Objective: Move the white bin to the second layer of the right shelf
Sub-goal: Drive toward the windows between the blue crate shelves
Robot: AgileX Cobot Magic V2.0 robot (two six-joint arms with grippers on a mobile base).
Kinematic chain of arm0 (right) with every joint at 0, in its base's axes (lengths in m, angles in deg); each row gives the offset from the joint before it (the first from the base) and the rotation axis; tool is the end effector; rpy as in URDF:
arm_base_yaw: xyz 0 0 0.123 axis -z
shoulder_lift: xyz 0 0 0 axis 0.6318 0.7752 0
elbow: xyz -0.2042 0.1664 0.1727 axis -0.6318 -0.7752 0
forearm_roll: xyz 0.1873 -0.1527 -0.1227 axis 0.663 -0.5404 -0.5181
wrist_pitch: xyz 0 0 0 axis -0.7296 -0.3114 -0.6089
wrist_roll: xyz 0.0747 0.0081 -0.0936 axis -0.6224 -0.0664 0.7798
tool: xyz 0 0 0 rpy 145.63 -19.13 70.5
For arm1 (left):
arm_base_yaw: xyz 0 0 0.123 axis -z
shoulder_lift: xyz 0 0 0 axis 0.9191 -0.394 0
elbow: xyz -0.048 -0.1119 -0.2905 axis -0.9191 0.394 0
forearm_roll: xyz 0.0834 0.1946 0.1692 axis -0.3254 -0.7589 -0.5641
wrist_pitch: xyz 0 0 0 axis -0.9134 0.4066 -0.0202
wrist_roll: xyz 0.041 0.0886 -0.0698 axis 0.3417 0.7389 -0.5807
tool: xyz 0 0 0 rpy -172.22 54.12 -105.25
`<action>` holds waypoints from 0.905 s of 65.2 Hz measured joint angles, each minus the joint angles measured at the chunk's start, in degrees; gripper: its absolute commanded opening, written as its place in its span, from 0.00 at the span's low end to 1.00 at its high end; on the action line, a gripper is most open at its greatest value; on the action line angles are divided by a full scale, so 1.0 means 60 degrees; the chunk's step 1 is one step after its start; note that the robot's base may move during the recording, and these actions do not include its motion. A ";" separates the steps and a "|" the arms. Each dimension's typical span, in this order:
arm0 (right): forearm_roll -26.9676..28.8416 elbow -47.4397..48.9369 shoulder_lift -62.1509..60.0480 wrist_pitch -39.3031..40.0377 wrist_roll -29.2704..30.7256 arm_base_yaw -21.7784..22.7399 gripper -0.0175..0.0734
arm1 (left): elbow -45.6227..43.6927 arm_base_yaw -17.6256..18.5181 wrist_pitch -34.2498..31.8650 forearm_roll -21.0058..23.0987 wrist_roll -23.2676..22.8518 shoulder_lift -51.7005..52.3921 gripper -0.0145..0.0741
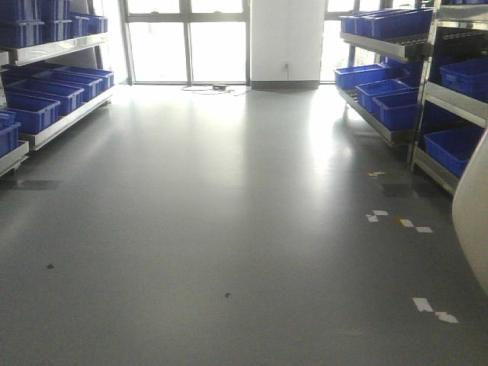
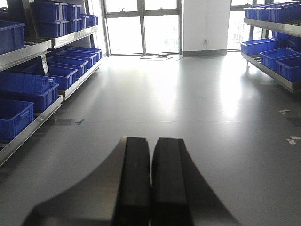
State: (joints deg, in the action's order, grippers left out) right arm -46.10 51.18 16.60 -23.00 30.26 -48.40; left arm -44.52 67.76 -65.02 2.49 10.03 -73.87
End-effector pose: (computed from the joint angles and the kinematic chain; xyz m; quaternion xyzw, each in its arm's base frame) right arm 0.1270 0.0193 0.2977 0.0449 0.9609 0.0507 0.2685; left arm 0.0746 -0.0019 0.2032 0.0202 0.7058 0.0043 0.7081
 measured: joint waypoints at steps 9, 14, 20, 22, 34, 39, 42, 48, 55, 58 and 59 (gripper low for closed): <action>0.0000 0.0000 0.0000 -0.0020 0.0000 0.0000 0.25 | 0.0000 0.0000 0.0000 0.0000 0.0000 0.0000 0.26; 0.0000 0.0000 0.0000 -0.0020 0.0000 0.0000 0.25 | 0.0000 0.0000 0.0000 0.0000 0.0000 0.0000 0.26; 0.0000 0.0000 0.0000 -0.0020 0.0000 0.0000 0.25 | 0.0000 0.0000 0.0000 0.0000 0.0000 0.0000 0.26; 0.0000 0.0000 0.0000 -0.0020 0.0000 0.0000 0.25 | 0.0000 0.0000 0.0000 0.0000 0.0000 0.0000 0.26; 0.0000 0.0000 0.0000 -0.0020 0.0004 0.0000 0.25 | 0.0000 0.0000 0.0000 0.0000 0.0000 0.0000 0.26; 0.0000 0.0000 0.0000 -0.0020 0.0004 0.0000 0.25 | 0.0000 0.0000 0.0000 0.0000 0.0000 0.0000 0.26; 0.0000 0.0000 0.0000 -0.0020 0.0004 0.0000 0.25 | 0.0000 0.0000 0.0000 0.0000 0.0000 0.0000 0.26; 0.0000 0.0000 0.0000 -0.0020 0.0004 0.0000 0.25 | 0.0000 0.0000 0.0000 0.0000 0.0000 0.0000 0.26; 0.0000 0.0000 0.0000 -0.0020 0.0004 0.0000 0.25 | 0.0000 0.0000 0.0000 0.0000 0.0000 0.0000 0.26; 0.0000 0.0000 0.0000 -0.0020 0.0004 0.0000 0.25 | 0.0000 0.0000 0.0000 0.0000 0.0000 0.0000 0.26; 0.0000 0.0000 0.0000 -0.0020 0.0004 0.0000 0.25 | 0.0000 0.0000 0.0000 0.0000 0.0000 0.0000 0.26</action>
State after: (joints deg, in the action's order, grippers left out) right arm -46.10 51.18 16.60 -23.12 30.28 -48.40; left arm -44.52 67.76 -65.02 2.49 10.03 -73.87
